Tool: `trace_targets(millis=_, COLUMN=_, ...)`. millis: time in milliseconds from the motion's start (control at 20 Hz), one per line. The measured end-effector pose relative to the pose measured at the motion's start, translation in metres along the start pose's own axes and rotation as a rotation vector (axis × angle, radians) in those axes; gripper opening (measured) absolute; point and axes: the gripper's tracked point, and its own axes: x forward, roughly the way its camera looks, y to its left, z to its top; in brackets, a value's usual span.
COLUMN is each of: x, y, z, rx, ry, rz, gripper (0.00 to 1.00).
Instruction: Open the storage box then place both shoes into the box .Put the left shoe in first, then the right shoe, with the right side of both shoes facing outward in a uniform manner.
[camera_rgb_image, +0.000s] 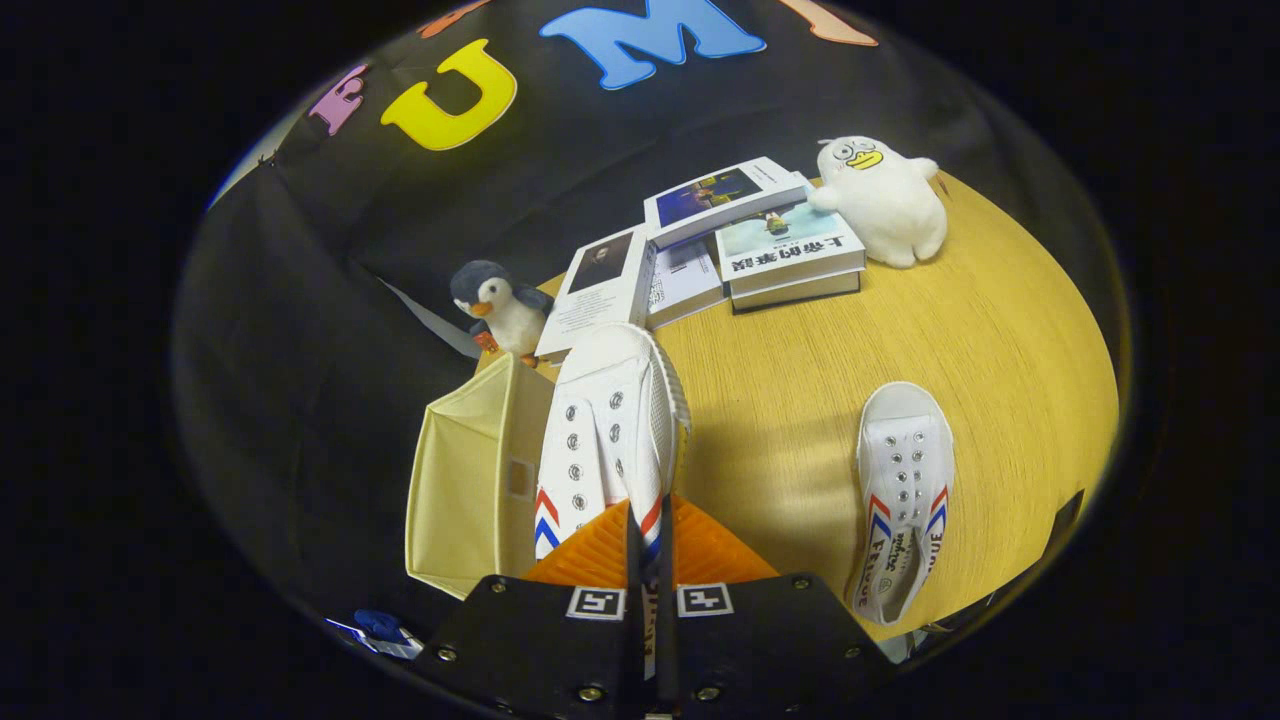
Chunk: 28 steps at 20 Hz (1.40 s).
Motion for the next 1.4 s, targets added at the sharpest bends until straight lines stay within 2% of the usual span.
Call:
trace_targets(millis=300, x=-0.002, y=0.059, z=0.015, rx=-0.012, ry=-0.026, rz=0.06, gripper=0.05)
trace_targets(millis=650, x=0.024, y=0.111, z=0.004, rx=-0.033, ry=-0.01, rz=0.084, gripper=0.05)
trace_targets(millis=1050, x=0.066, y=0.151, z=-0.01, rx=-0.075, ry=0.018, rz=0.064, gripper=0.05)
trace_targets(millis=1400, x=0.104, y=0.166, z=-0.039, rx=-0.154, ry=0.064, rz=0.006, gripper=0.05)
